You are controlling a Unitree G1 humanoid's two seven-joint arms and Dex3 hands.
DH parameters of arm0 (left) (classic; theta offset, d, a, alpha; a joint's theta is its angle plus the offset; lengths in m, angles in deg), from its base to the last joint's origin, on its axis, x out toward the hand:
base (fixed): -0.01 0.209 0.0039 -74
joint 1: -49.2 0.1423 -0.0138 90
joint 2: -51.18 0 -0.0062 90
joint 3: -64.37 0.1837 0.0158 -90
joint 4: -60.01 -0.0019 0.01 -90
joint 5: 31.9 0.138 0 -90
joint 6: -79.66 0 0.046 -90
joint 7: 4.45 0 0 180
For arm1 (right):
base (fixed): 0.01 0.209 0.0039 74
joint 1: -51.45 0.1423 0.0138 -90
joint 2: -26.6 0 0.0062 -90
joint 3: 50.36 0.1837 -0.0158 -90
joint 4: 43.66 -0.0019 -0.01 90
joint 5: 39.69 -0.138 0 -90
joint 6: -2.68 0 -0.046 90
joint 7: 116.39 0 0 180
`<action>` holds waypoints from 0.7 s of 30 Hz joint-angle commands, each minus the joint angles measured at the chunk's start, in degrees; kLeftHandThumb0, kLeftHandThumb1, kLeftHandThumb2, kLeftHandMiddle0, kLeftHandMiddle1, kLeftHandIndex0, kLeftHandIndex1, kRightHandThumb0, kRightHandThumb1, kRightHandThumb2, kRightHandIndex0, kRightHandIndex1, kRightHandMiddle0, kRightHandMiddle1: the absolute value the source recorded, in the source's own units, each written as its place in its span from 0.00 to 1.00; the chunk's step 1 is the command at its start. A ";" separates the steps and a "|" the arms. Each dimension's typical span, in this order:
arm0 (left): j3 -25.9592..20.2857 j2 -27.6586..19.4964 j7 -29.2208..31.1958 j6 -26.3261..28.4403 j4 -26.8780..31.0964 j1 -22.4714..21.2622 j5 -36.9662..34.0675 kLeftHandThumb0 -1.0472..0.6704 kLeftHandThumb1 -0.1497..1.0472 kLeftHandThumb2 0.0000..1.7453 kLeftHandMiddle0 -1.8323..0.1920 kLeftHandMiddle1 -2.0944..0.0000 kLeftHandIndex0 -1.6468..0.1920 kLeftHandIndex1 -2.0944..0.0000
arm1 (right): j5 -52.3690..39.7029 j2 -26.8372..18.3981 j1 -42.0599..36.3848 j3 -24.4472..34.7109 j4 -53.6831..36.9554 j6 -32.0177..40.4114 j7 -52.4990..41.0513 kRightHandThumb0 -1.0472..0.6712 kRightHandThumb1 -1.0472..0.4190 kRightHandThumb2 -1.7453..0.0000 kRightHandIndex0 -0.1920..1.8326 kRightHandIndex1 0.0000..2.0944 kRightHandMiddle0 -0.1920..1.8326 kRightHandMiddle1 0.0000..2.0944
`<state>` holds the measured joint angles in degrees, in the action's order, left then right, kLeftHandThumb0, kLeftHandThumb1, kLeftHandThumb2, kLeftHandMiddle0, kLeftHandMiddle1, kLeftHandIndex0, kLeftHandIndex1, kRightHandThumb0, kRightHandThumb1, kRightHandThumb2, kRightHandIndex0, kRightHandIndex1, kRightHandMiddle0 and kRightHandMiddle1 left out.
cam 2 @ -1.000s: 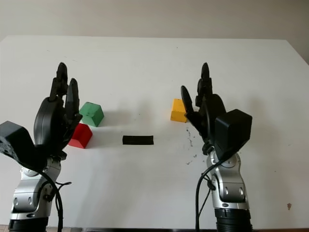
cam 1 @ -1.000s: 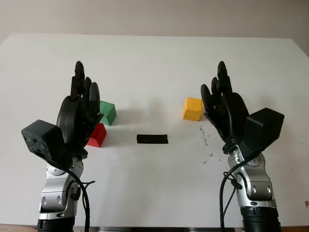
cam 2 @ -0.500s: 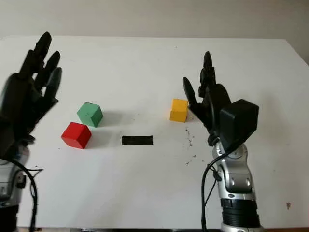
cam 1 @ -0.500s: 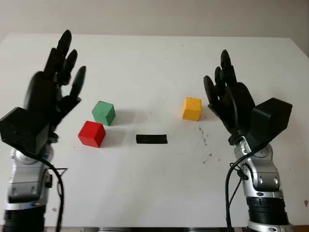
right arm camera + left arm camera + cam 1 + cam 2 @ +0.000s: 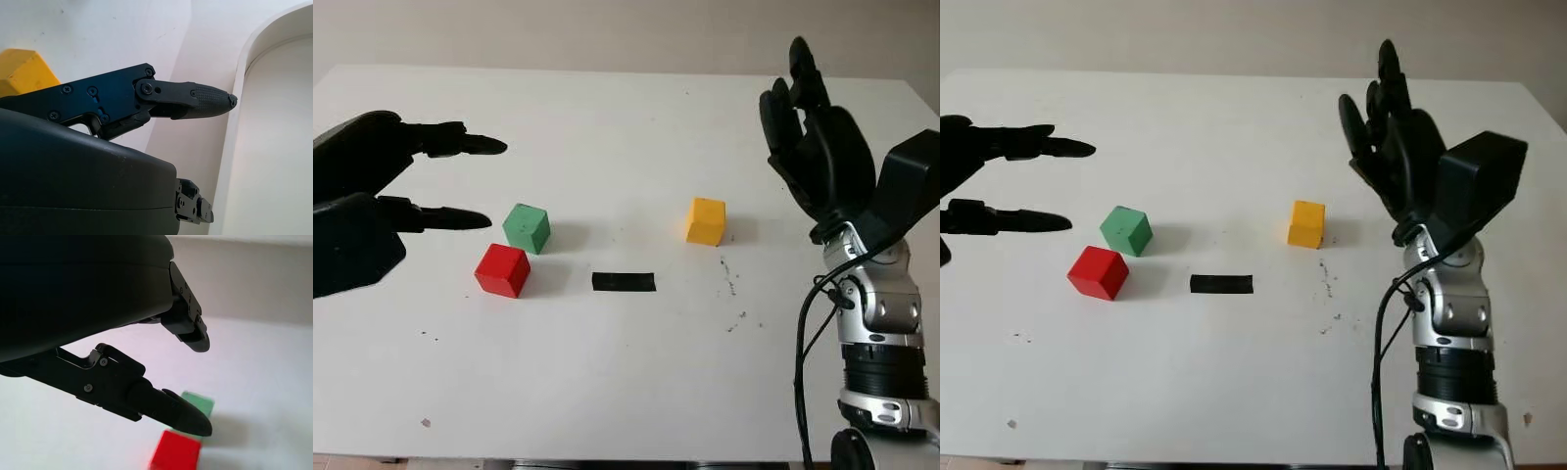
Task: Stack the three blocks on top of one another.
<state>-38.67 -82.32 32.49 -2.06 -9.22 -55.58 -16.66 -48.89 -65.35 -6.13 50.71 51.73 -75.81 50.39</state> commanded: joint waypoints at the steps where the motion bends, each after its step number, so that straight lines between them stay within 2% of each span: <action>1: 1.08 -2.45 1.71 -0.30 0.99 -0.57 1.31 0.20 0.82 0.02 0.81 0.98 0.56 0.94 | -0.54 -0.73 1.71 0.52 1.25 0.43 -0.15 0.19 0.00 0.74 0.00 0.00 0.00 0.00; 5: 2.37 -3.65 3.69 -1.05 1.13 -0.88 3.23 0.18 0.79 0.02 0.80 0.97 0.52 0.94 | -0.56 -0.72 2.49 0.25 2.56 0.47 -0.11 0.18 0.00 0.75 0.00 0.00 0.00 0.00; 14: 5.22 -4.25 6.89 -2.51 1.81 -1.48 5.56 0.16 0.81 0.03 0.82 0.98 0.50 0.95 | -0.04 -0.46 1.90 -1.05 2.27 1.63 -0.68 0.21 0.00 0.73 0.00 0.00 0.00 0.00; 21: 7.24 -3.70 7.57 -3.85 1.63 -0.86 8.22 0.14 0.84 0.04 0.84 0.98 0.51 0.96 | -0.54 0.75 0.65 -1.62 2.11 1.26 -0.39 0.22 0.00 0.73 0.00 0.00 0.00 0.00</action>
<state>-32.24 -85.68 39.69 -5.96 -8.26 -56.32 -8.94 -49.20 -64.91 -4.80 49.09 55.01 -74.33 49.84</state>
